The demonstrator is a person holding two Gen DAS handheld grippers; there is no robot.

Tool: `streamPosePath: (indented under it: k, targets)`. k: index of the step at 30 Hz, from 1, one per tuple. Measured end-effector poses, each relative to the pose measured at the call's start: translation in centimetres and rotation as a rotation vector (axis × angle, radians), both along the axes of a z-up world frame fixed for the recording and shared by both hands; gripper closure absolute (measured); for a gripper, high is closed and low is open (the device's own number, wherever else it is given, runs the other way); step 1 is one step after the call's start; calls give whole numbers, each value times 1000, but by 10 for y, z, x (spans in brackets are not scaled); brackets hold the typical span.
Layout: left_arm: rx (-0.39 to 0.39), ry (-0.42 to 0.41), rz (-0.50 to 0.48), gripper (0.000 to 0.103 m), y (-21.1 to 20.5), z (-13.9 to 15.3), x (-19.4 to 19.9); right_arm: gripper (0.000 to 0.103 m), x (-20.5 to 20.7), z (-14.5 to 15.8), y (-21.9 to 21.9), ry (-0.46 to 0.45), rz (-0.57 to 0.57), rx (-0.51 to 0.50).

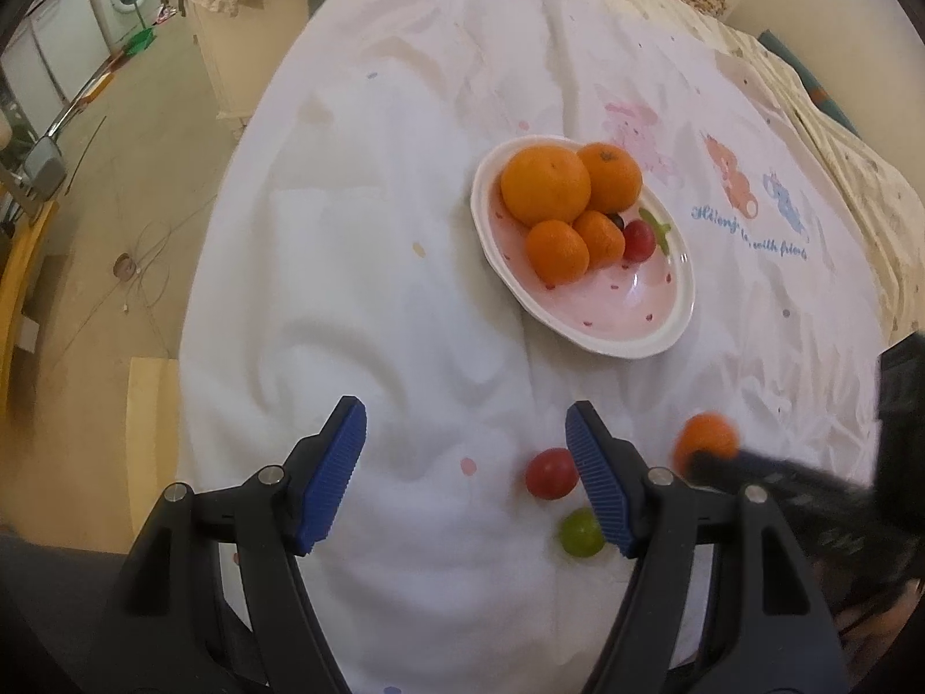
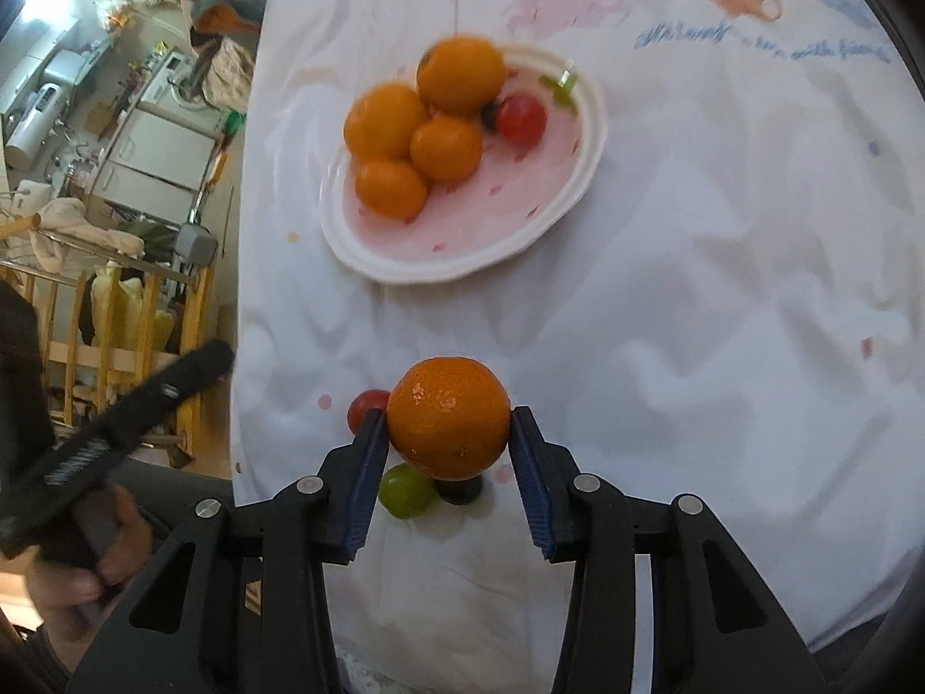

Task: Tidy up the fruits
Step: 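Grasp the orange cherry tomato with the right gripper while the left gripper grasps a red cherry tomato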

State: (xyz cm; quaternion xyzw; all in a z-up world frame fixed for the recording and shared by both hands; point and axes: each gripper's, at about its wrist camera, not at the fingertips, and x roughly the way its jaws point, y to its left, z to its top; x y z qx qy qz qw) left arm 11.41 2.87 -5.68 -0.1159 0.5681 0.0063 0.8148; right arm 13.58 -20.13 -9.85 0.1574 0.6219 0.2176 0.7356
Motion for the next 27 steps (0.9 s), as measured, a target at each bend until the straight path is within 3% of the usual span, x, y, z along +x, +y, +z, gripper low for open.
streamPosePath:
  k: [8,11,15,23,25,27]
  targets:
    - [5,27,-78,35,-22,-13,-2,58,-7,26,-47,-93,-73,57]
    - [7,41,-129,36,-36,-20,-2,58,-4,22,-61,-90,-123,105]
    - [9,71,-203,45,-57,-33,1,58,0,18,-68,-72,-181,162]
    - [74,129,-273,45,-81,-55,3,58,6,17,-76,-75,-204,205]
    - [98,137,-282,53,-82,-58,4,58,8,16,-76,-73,-207,202]
    - [105,151,-284,72,-82,-62,6,58,9,15,-76,-70,-210,200]
